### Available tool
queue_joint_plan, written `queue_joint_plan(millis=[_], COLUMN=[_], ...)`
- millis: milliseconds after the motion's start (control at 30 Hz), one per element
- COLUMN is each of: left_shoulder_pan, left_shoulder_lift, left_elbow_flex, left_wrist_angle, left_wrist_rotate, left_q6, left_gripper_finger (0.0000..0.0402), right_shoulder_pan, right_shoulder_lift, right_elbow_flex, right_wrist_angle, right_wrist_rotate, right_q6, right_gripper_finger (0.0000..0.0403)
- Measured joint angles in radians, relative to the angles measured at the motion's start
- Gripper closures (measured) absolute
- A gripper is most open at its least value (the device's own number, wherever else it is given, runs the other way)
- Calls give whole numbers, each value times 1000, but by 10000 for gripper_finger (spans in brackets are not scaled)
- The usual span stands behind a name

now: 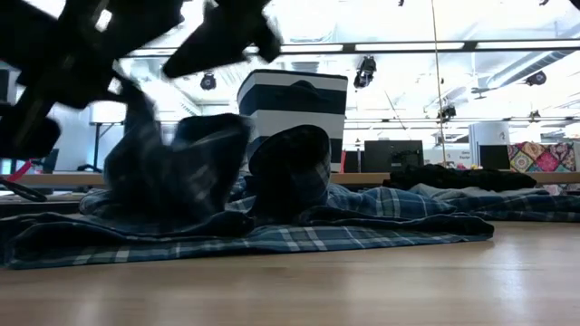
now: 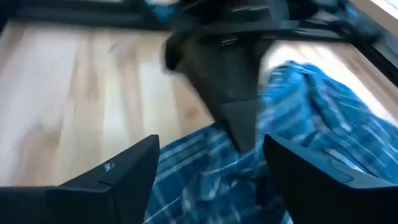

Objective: Fold Laundry from Bin
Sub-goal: Fold the blue patterned long sleeve

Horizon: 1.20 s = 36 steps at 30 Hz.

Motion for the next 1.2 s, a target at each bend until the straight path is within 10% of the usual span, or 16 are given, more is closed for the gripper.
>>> queue_joint_plan(millis=[433, 767, 867, 1200], left_shoulder_pan=[67, 68, 68, 22], left_shoulder_lift=[-79, -144, -219, -503], left_elbow_flex=[1, 19, 20, 53], left_wrist_angle=[158, 152, 78, -656], left_wrist_rotate=[-81, -64, -10, 174], left_q6=[102, 194, 263, 346], left_gripper_finger=[401, 400, 383, 307], right_shoulder_pan=[-82, -169, -183, -228], right_shoulder_lift=[-31, -7, -32, -86], right_elbow_flex=[1, 0, 0, 134], right_wrist_angle=[-127, -160, -160, -351], right_wrist_rotate=[55, -8, -24, -61], right_q6=[125, 116, 53, -59], right_gripper_finger=[106, 314, 379, 394])
